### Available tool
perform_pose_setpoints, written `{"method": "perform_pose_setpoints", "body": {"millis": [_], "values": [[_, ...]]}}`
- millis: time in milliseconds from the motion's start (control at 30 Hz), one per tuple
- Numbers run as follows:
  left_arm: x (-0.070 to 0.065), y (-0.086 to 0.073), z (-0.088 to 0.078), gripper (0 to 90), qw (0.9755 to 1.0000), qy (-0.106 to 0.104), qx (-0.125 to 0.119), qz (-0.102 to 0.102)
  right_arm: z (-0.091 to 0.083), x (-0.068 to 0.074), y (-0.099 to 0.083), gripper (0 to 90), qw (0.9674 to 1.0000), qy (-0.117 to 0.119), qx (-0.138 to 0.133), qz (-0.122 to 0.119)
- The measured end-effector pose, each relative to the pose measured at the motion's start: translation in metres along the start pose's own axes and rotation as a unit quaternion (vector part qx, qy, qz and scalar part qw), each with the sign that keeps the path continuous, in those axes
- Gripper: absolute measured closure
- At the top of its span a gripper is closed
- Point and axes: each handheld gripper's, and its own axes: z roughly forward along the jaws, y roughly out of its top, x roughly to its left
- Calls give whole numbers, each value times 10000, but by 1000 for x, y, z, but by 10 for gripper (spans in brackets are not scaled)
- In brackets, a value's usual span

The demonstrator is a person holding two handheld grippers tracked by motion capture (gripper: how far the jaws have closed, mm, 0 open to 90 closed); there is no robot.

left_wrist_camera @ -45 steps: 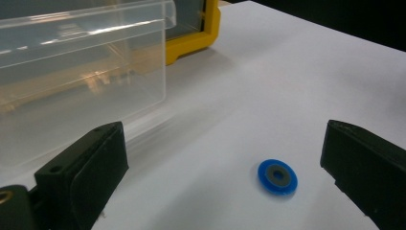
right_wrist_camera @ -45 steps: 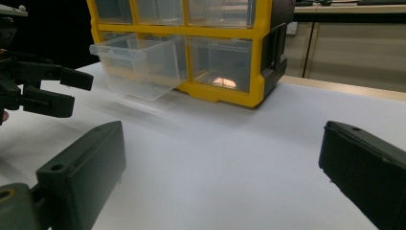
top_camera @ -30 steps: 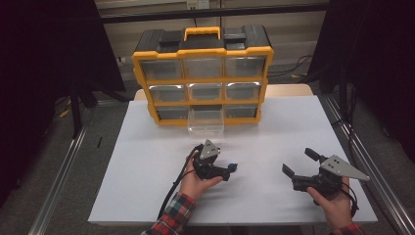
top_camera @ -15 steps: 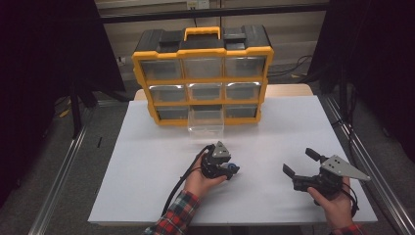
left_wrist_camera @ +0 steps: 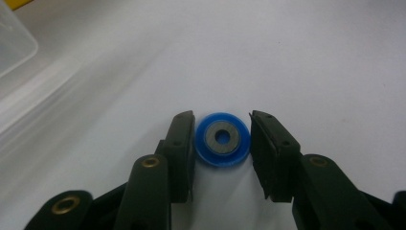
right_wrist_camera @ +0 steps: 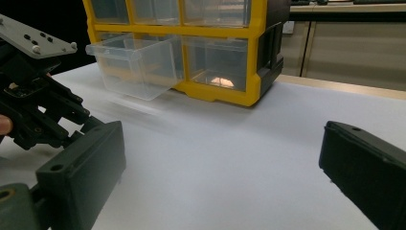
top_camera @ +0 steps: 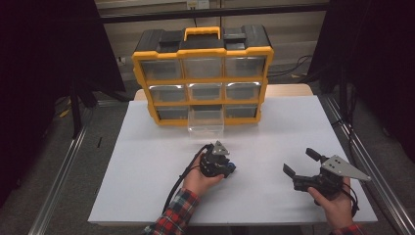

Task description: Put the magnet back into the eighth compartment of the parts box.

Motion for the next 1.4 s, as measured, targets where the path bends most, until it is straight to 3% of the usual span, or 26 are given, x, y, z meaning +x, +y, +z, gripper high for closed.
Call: {"method": "perform_pose_setpoints", "body": {"millis": [33, 233, 267, 300, 367, 400, 533, 633, 667, 867, 1000, 1167, 1400], "values": [[0, 0, 0, 620, 9998, -30, -172, -140, 0, 0, 0, 13, 10000, 7, -7, -1], [3, 0, -5, 620, 9990, -115, -227, -364, 0, 0, 0, 13, 10000, 24, 0, 5], [3, 1, -8, 620, 9994, -80, -86, -324, 0, 0, 0, 13, 10000, 10, -4, 1], [3, 0, -7, 620, 9990, -95, -224, -363, 0, 0, 0, 13, 10000, 6, -3, -3], [5, 0, -9, 621, 9993, -101, -161, -322, 0, 0, 0, 13, 10000, 11, -5, -11], [4, 0, -10, 620, 9988, -116, -191, -427, 0, 0, 0, 13, 10000, 12, -7, -7], [7, 1, -14, 621, 9984, -119, -250, -493, 0, 0, 0, 13, 10000, 20, -14, -14], [11, 5, -21, 621, 9989, -126, -169, -415, 0, 0, 0, 13, 10000, 23, -16, -7], [12, 7, -22, 621, 9983, -165, -235, -508, -1, 0, 0, 13, 10000, 20, -17, -16], [18, 10, -28, 621, 9978, -204, -215, -586, -1, 0, 0, 13, 10000, 25, -27, -19], [20, 14, -33, 621, 9982, -130, -167, -570, -1, 0, 0, 13, 10000, 46, -13, -2], [22, 17, -36, 621, 9982, -217, -129, -550, -2, 0, 1, 13, 10000, 21, -23, -20], [23, 21, -40, 621, 9984, -177, -71, -537, -2, -1, 0, 13, 10000, 31, -22, -14]]}}
